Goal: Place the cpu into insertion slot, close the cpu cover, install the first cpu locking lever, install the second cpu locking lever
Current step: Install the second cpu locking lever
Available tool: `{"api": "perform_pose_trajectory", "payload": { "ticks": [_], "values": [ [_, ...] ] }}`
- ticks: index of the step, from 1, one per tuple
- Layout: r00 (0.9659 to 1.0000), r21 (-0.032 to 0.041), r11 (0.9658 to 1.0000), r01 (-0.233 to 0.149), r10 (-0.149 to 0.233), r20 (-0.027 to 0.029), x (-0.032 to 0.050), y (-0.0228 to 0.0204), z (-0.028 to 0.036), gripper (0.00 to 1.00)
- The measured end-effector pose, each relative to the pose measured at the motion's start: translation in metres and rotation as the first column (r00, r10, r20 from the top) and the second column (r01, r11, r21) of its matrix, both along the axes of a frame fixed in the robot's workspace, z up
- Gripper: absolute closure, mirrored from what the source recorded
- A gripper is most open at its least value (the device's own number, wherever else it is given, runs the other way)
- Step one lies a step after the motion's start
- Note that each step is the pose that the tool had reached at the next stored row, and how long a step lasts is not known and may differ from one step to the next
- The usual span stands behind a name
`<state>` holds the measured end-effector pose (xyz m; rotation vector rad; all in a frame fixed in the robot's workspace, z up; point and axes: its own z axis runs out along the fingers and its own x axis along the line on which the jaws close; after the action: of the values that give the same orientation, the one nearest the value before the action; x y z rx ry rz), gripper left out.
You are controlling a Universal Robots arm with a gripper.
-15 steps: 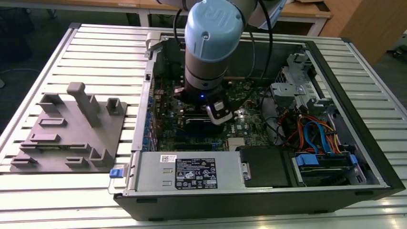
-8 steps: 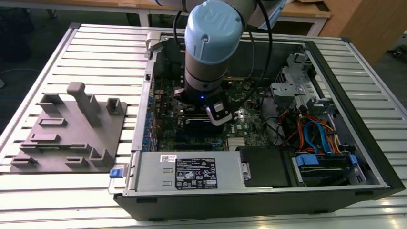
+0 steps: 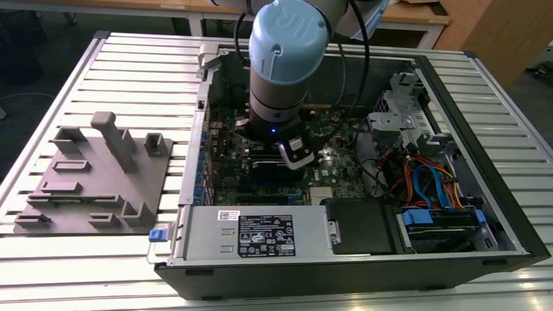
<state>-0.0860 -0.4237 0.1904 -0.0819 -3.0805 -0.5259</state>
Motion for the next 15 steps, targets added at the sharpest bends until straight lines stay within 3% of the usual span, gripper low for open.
{"api": "perform_pose_trajectory", "payload": {
  "ticks": [5, 11, 15],
  "values": [
    [1.0000, -0.0004, 1.0000, 0.000, 0.000, -0.0001, -0.0013, -0.0001, 0.0047, 0.90],
    [1.0000, -0.0004, 1.0000, 0.000, 0.000, -0.0002, -0.0022, -0.0001, 0.0152, 0.90],
    [1.0000, 0.0000, 1.0000, 0.000, 0.000, 0.0000, -0.0022, 0.0000, 0.0155, 0.90]
  ]
}}
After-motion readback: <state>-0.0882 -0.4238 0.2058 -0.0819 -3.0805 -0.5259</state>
